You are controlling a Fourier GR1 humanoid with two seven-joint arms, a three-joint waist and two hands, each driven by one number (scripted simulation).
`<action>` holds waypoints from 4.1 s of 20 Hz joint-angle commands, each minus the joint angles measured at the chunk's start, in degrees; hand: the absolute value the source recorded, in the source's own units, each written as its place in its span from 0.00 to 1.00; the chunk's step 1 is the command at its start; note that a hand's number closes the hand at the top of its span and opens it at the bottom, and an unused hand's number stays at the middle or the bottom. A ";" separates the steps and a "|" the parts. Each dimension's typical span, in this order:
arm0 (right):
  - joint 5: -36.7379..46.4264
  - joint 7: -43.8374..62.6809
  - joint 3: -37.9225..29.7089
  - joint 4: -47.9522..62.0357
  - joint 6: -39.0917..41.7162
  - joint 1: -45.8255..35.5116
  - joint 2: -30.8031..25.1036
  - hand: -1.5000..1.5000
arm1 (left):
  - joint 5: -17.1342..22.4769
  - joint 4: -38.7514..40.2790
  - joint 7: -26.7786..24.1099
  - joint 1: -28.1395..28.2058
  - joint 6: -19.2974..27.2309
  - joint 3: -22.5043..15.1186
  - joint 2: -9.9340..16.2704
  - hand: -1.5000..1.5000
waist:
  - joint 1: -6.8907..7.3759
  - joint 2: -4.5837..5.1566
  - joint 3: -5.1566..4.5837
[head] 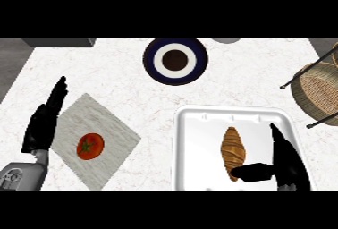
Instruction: Pick the croissant from the tray and place it in the tiered basket
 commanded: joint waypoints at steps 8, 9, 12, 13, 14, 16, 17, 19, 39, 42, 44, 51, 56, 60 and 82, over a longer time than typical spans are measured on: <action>6.56 13.48 -0.91 4.50 4.11 -1.15 10.14 0.00 | 0.94 -3.86 3.51 -0.56 -2.11 1.58 1.34 0.50 | 0.03 -0.14 0.14; 6.60 13.47 -3.21 5.40 6.44 -3.38 12.04 0.00 | -1.17 -2.53 1.33 0.63 0.17 -0.30 -1.21 0.50 | 0.01 -0.03 0.06; 6.33 13.48 -4.09 7.47 7.93 -5.40 12.96 0.00 | -0.80 3.00 -3.87 0.75 -0.77 1.47 -0.95 0.50 | -0.13 0.22 0.05; 8.70 13.48 -3.54 8.12 6.50 -4.20 14.46 0.00 | -0.38 -2.61 1.57 0.23 -1.16 1.17 -0.11 0.50 | 0.15 -0.03 0.12; 8.76 13.48 -4.64 6.46 8.56 -4.19 14.39 0.00 | -0.81 -2.74 0.98 0.75 -0.95 0.84 -0.53 0.50 | -0.04 -0.06 0.10; 7.19 10.31 -6.15 7.73 8.73 -3.08 13.60 0.00 | -2.88 0.36 -0.08 -0.61 0.90 0.05 -2.28 0.50 | -0.47 0.08 0.15; 9.52 8.78 -4.93 12.45 5.35 -2.99 16.77 0.00 | -1.08 -1.18 0.24 0.59 -1.33 1.27 -0.58 0.50 | 0.09 0.10 0.17; 9.57 12.70 -5.69 7.39 9.54 -4.59 17.22 0.00 | 0.23 -3.39 3.68 -0.54 -2.82 2.17 0.50 0.50 | -0.08 -0.07 0.16; 10.82 -2.60 -8.24 24.49 15.07 -9.62 22.80 1.00 | -4.52 -1.55 1.29 0.20 -1.49 1.15 -4.04 0.50 | 0.17 0.09 0.19; 9.39 -6.72 -9.58 24.03 9.82 -5.29 23.81 1.00 | -3.08 1.18 0.87 -2.63 -3.83 4.44 -1.48 0.50 | -0.21 0.14 0.19; 8.71 -3.01 -10.81 18.47 10.71 -5.33 23.84 1.00 | -4.59 -2.79 -0.61 2.77 -1.85 1.96 -4.36 0.50 | -0.07 -0.05 0.18; 14.22 -4.13 -7.32 3.95 12.54 -3.68 22.42 1.00 | -3.86 -2.72 1.30 0.49 -3.24 4.94 -3.09 0.50 | -0.35 -0.16 0.18; 9.94 -32.55 8.51 -0.31 24.68 -3.75 11.72 1.00 | -3.41 -0.09 0.54 0.01 -3.92 3.76 -3.74 0.50 | 0.27 -0.81 0.23; 5.31 -43.19 2.07 -17.03 21.13 3.86 3.15 1.00 | -2.90 -0.16 0.85 0.35 -3.37 6.56 -2.00 0.50 | -2.83 -0.74 0.30; -26.87 -48.69 -45.94 -9.68 35.15 -15.76 -18.23 1.00 | -6.41 4.24 -1.83 -2.73 -3.17 4.83 -6.57 0.50 | 0.27 0.22 0.15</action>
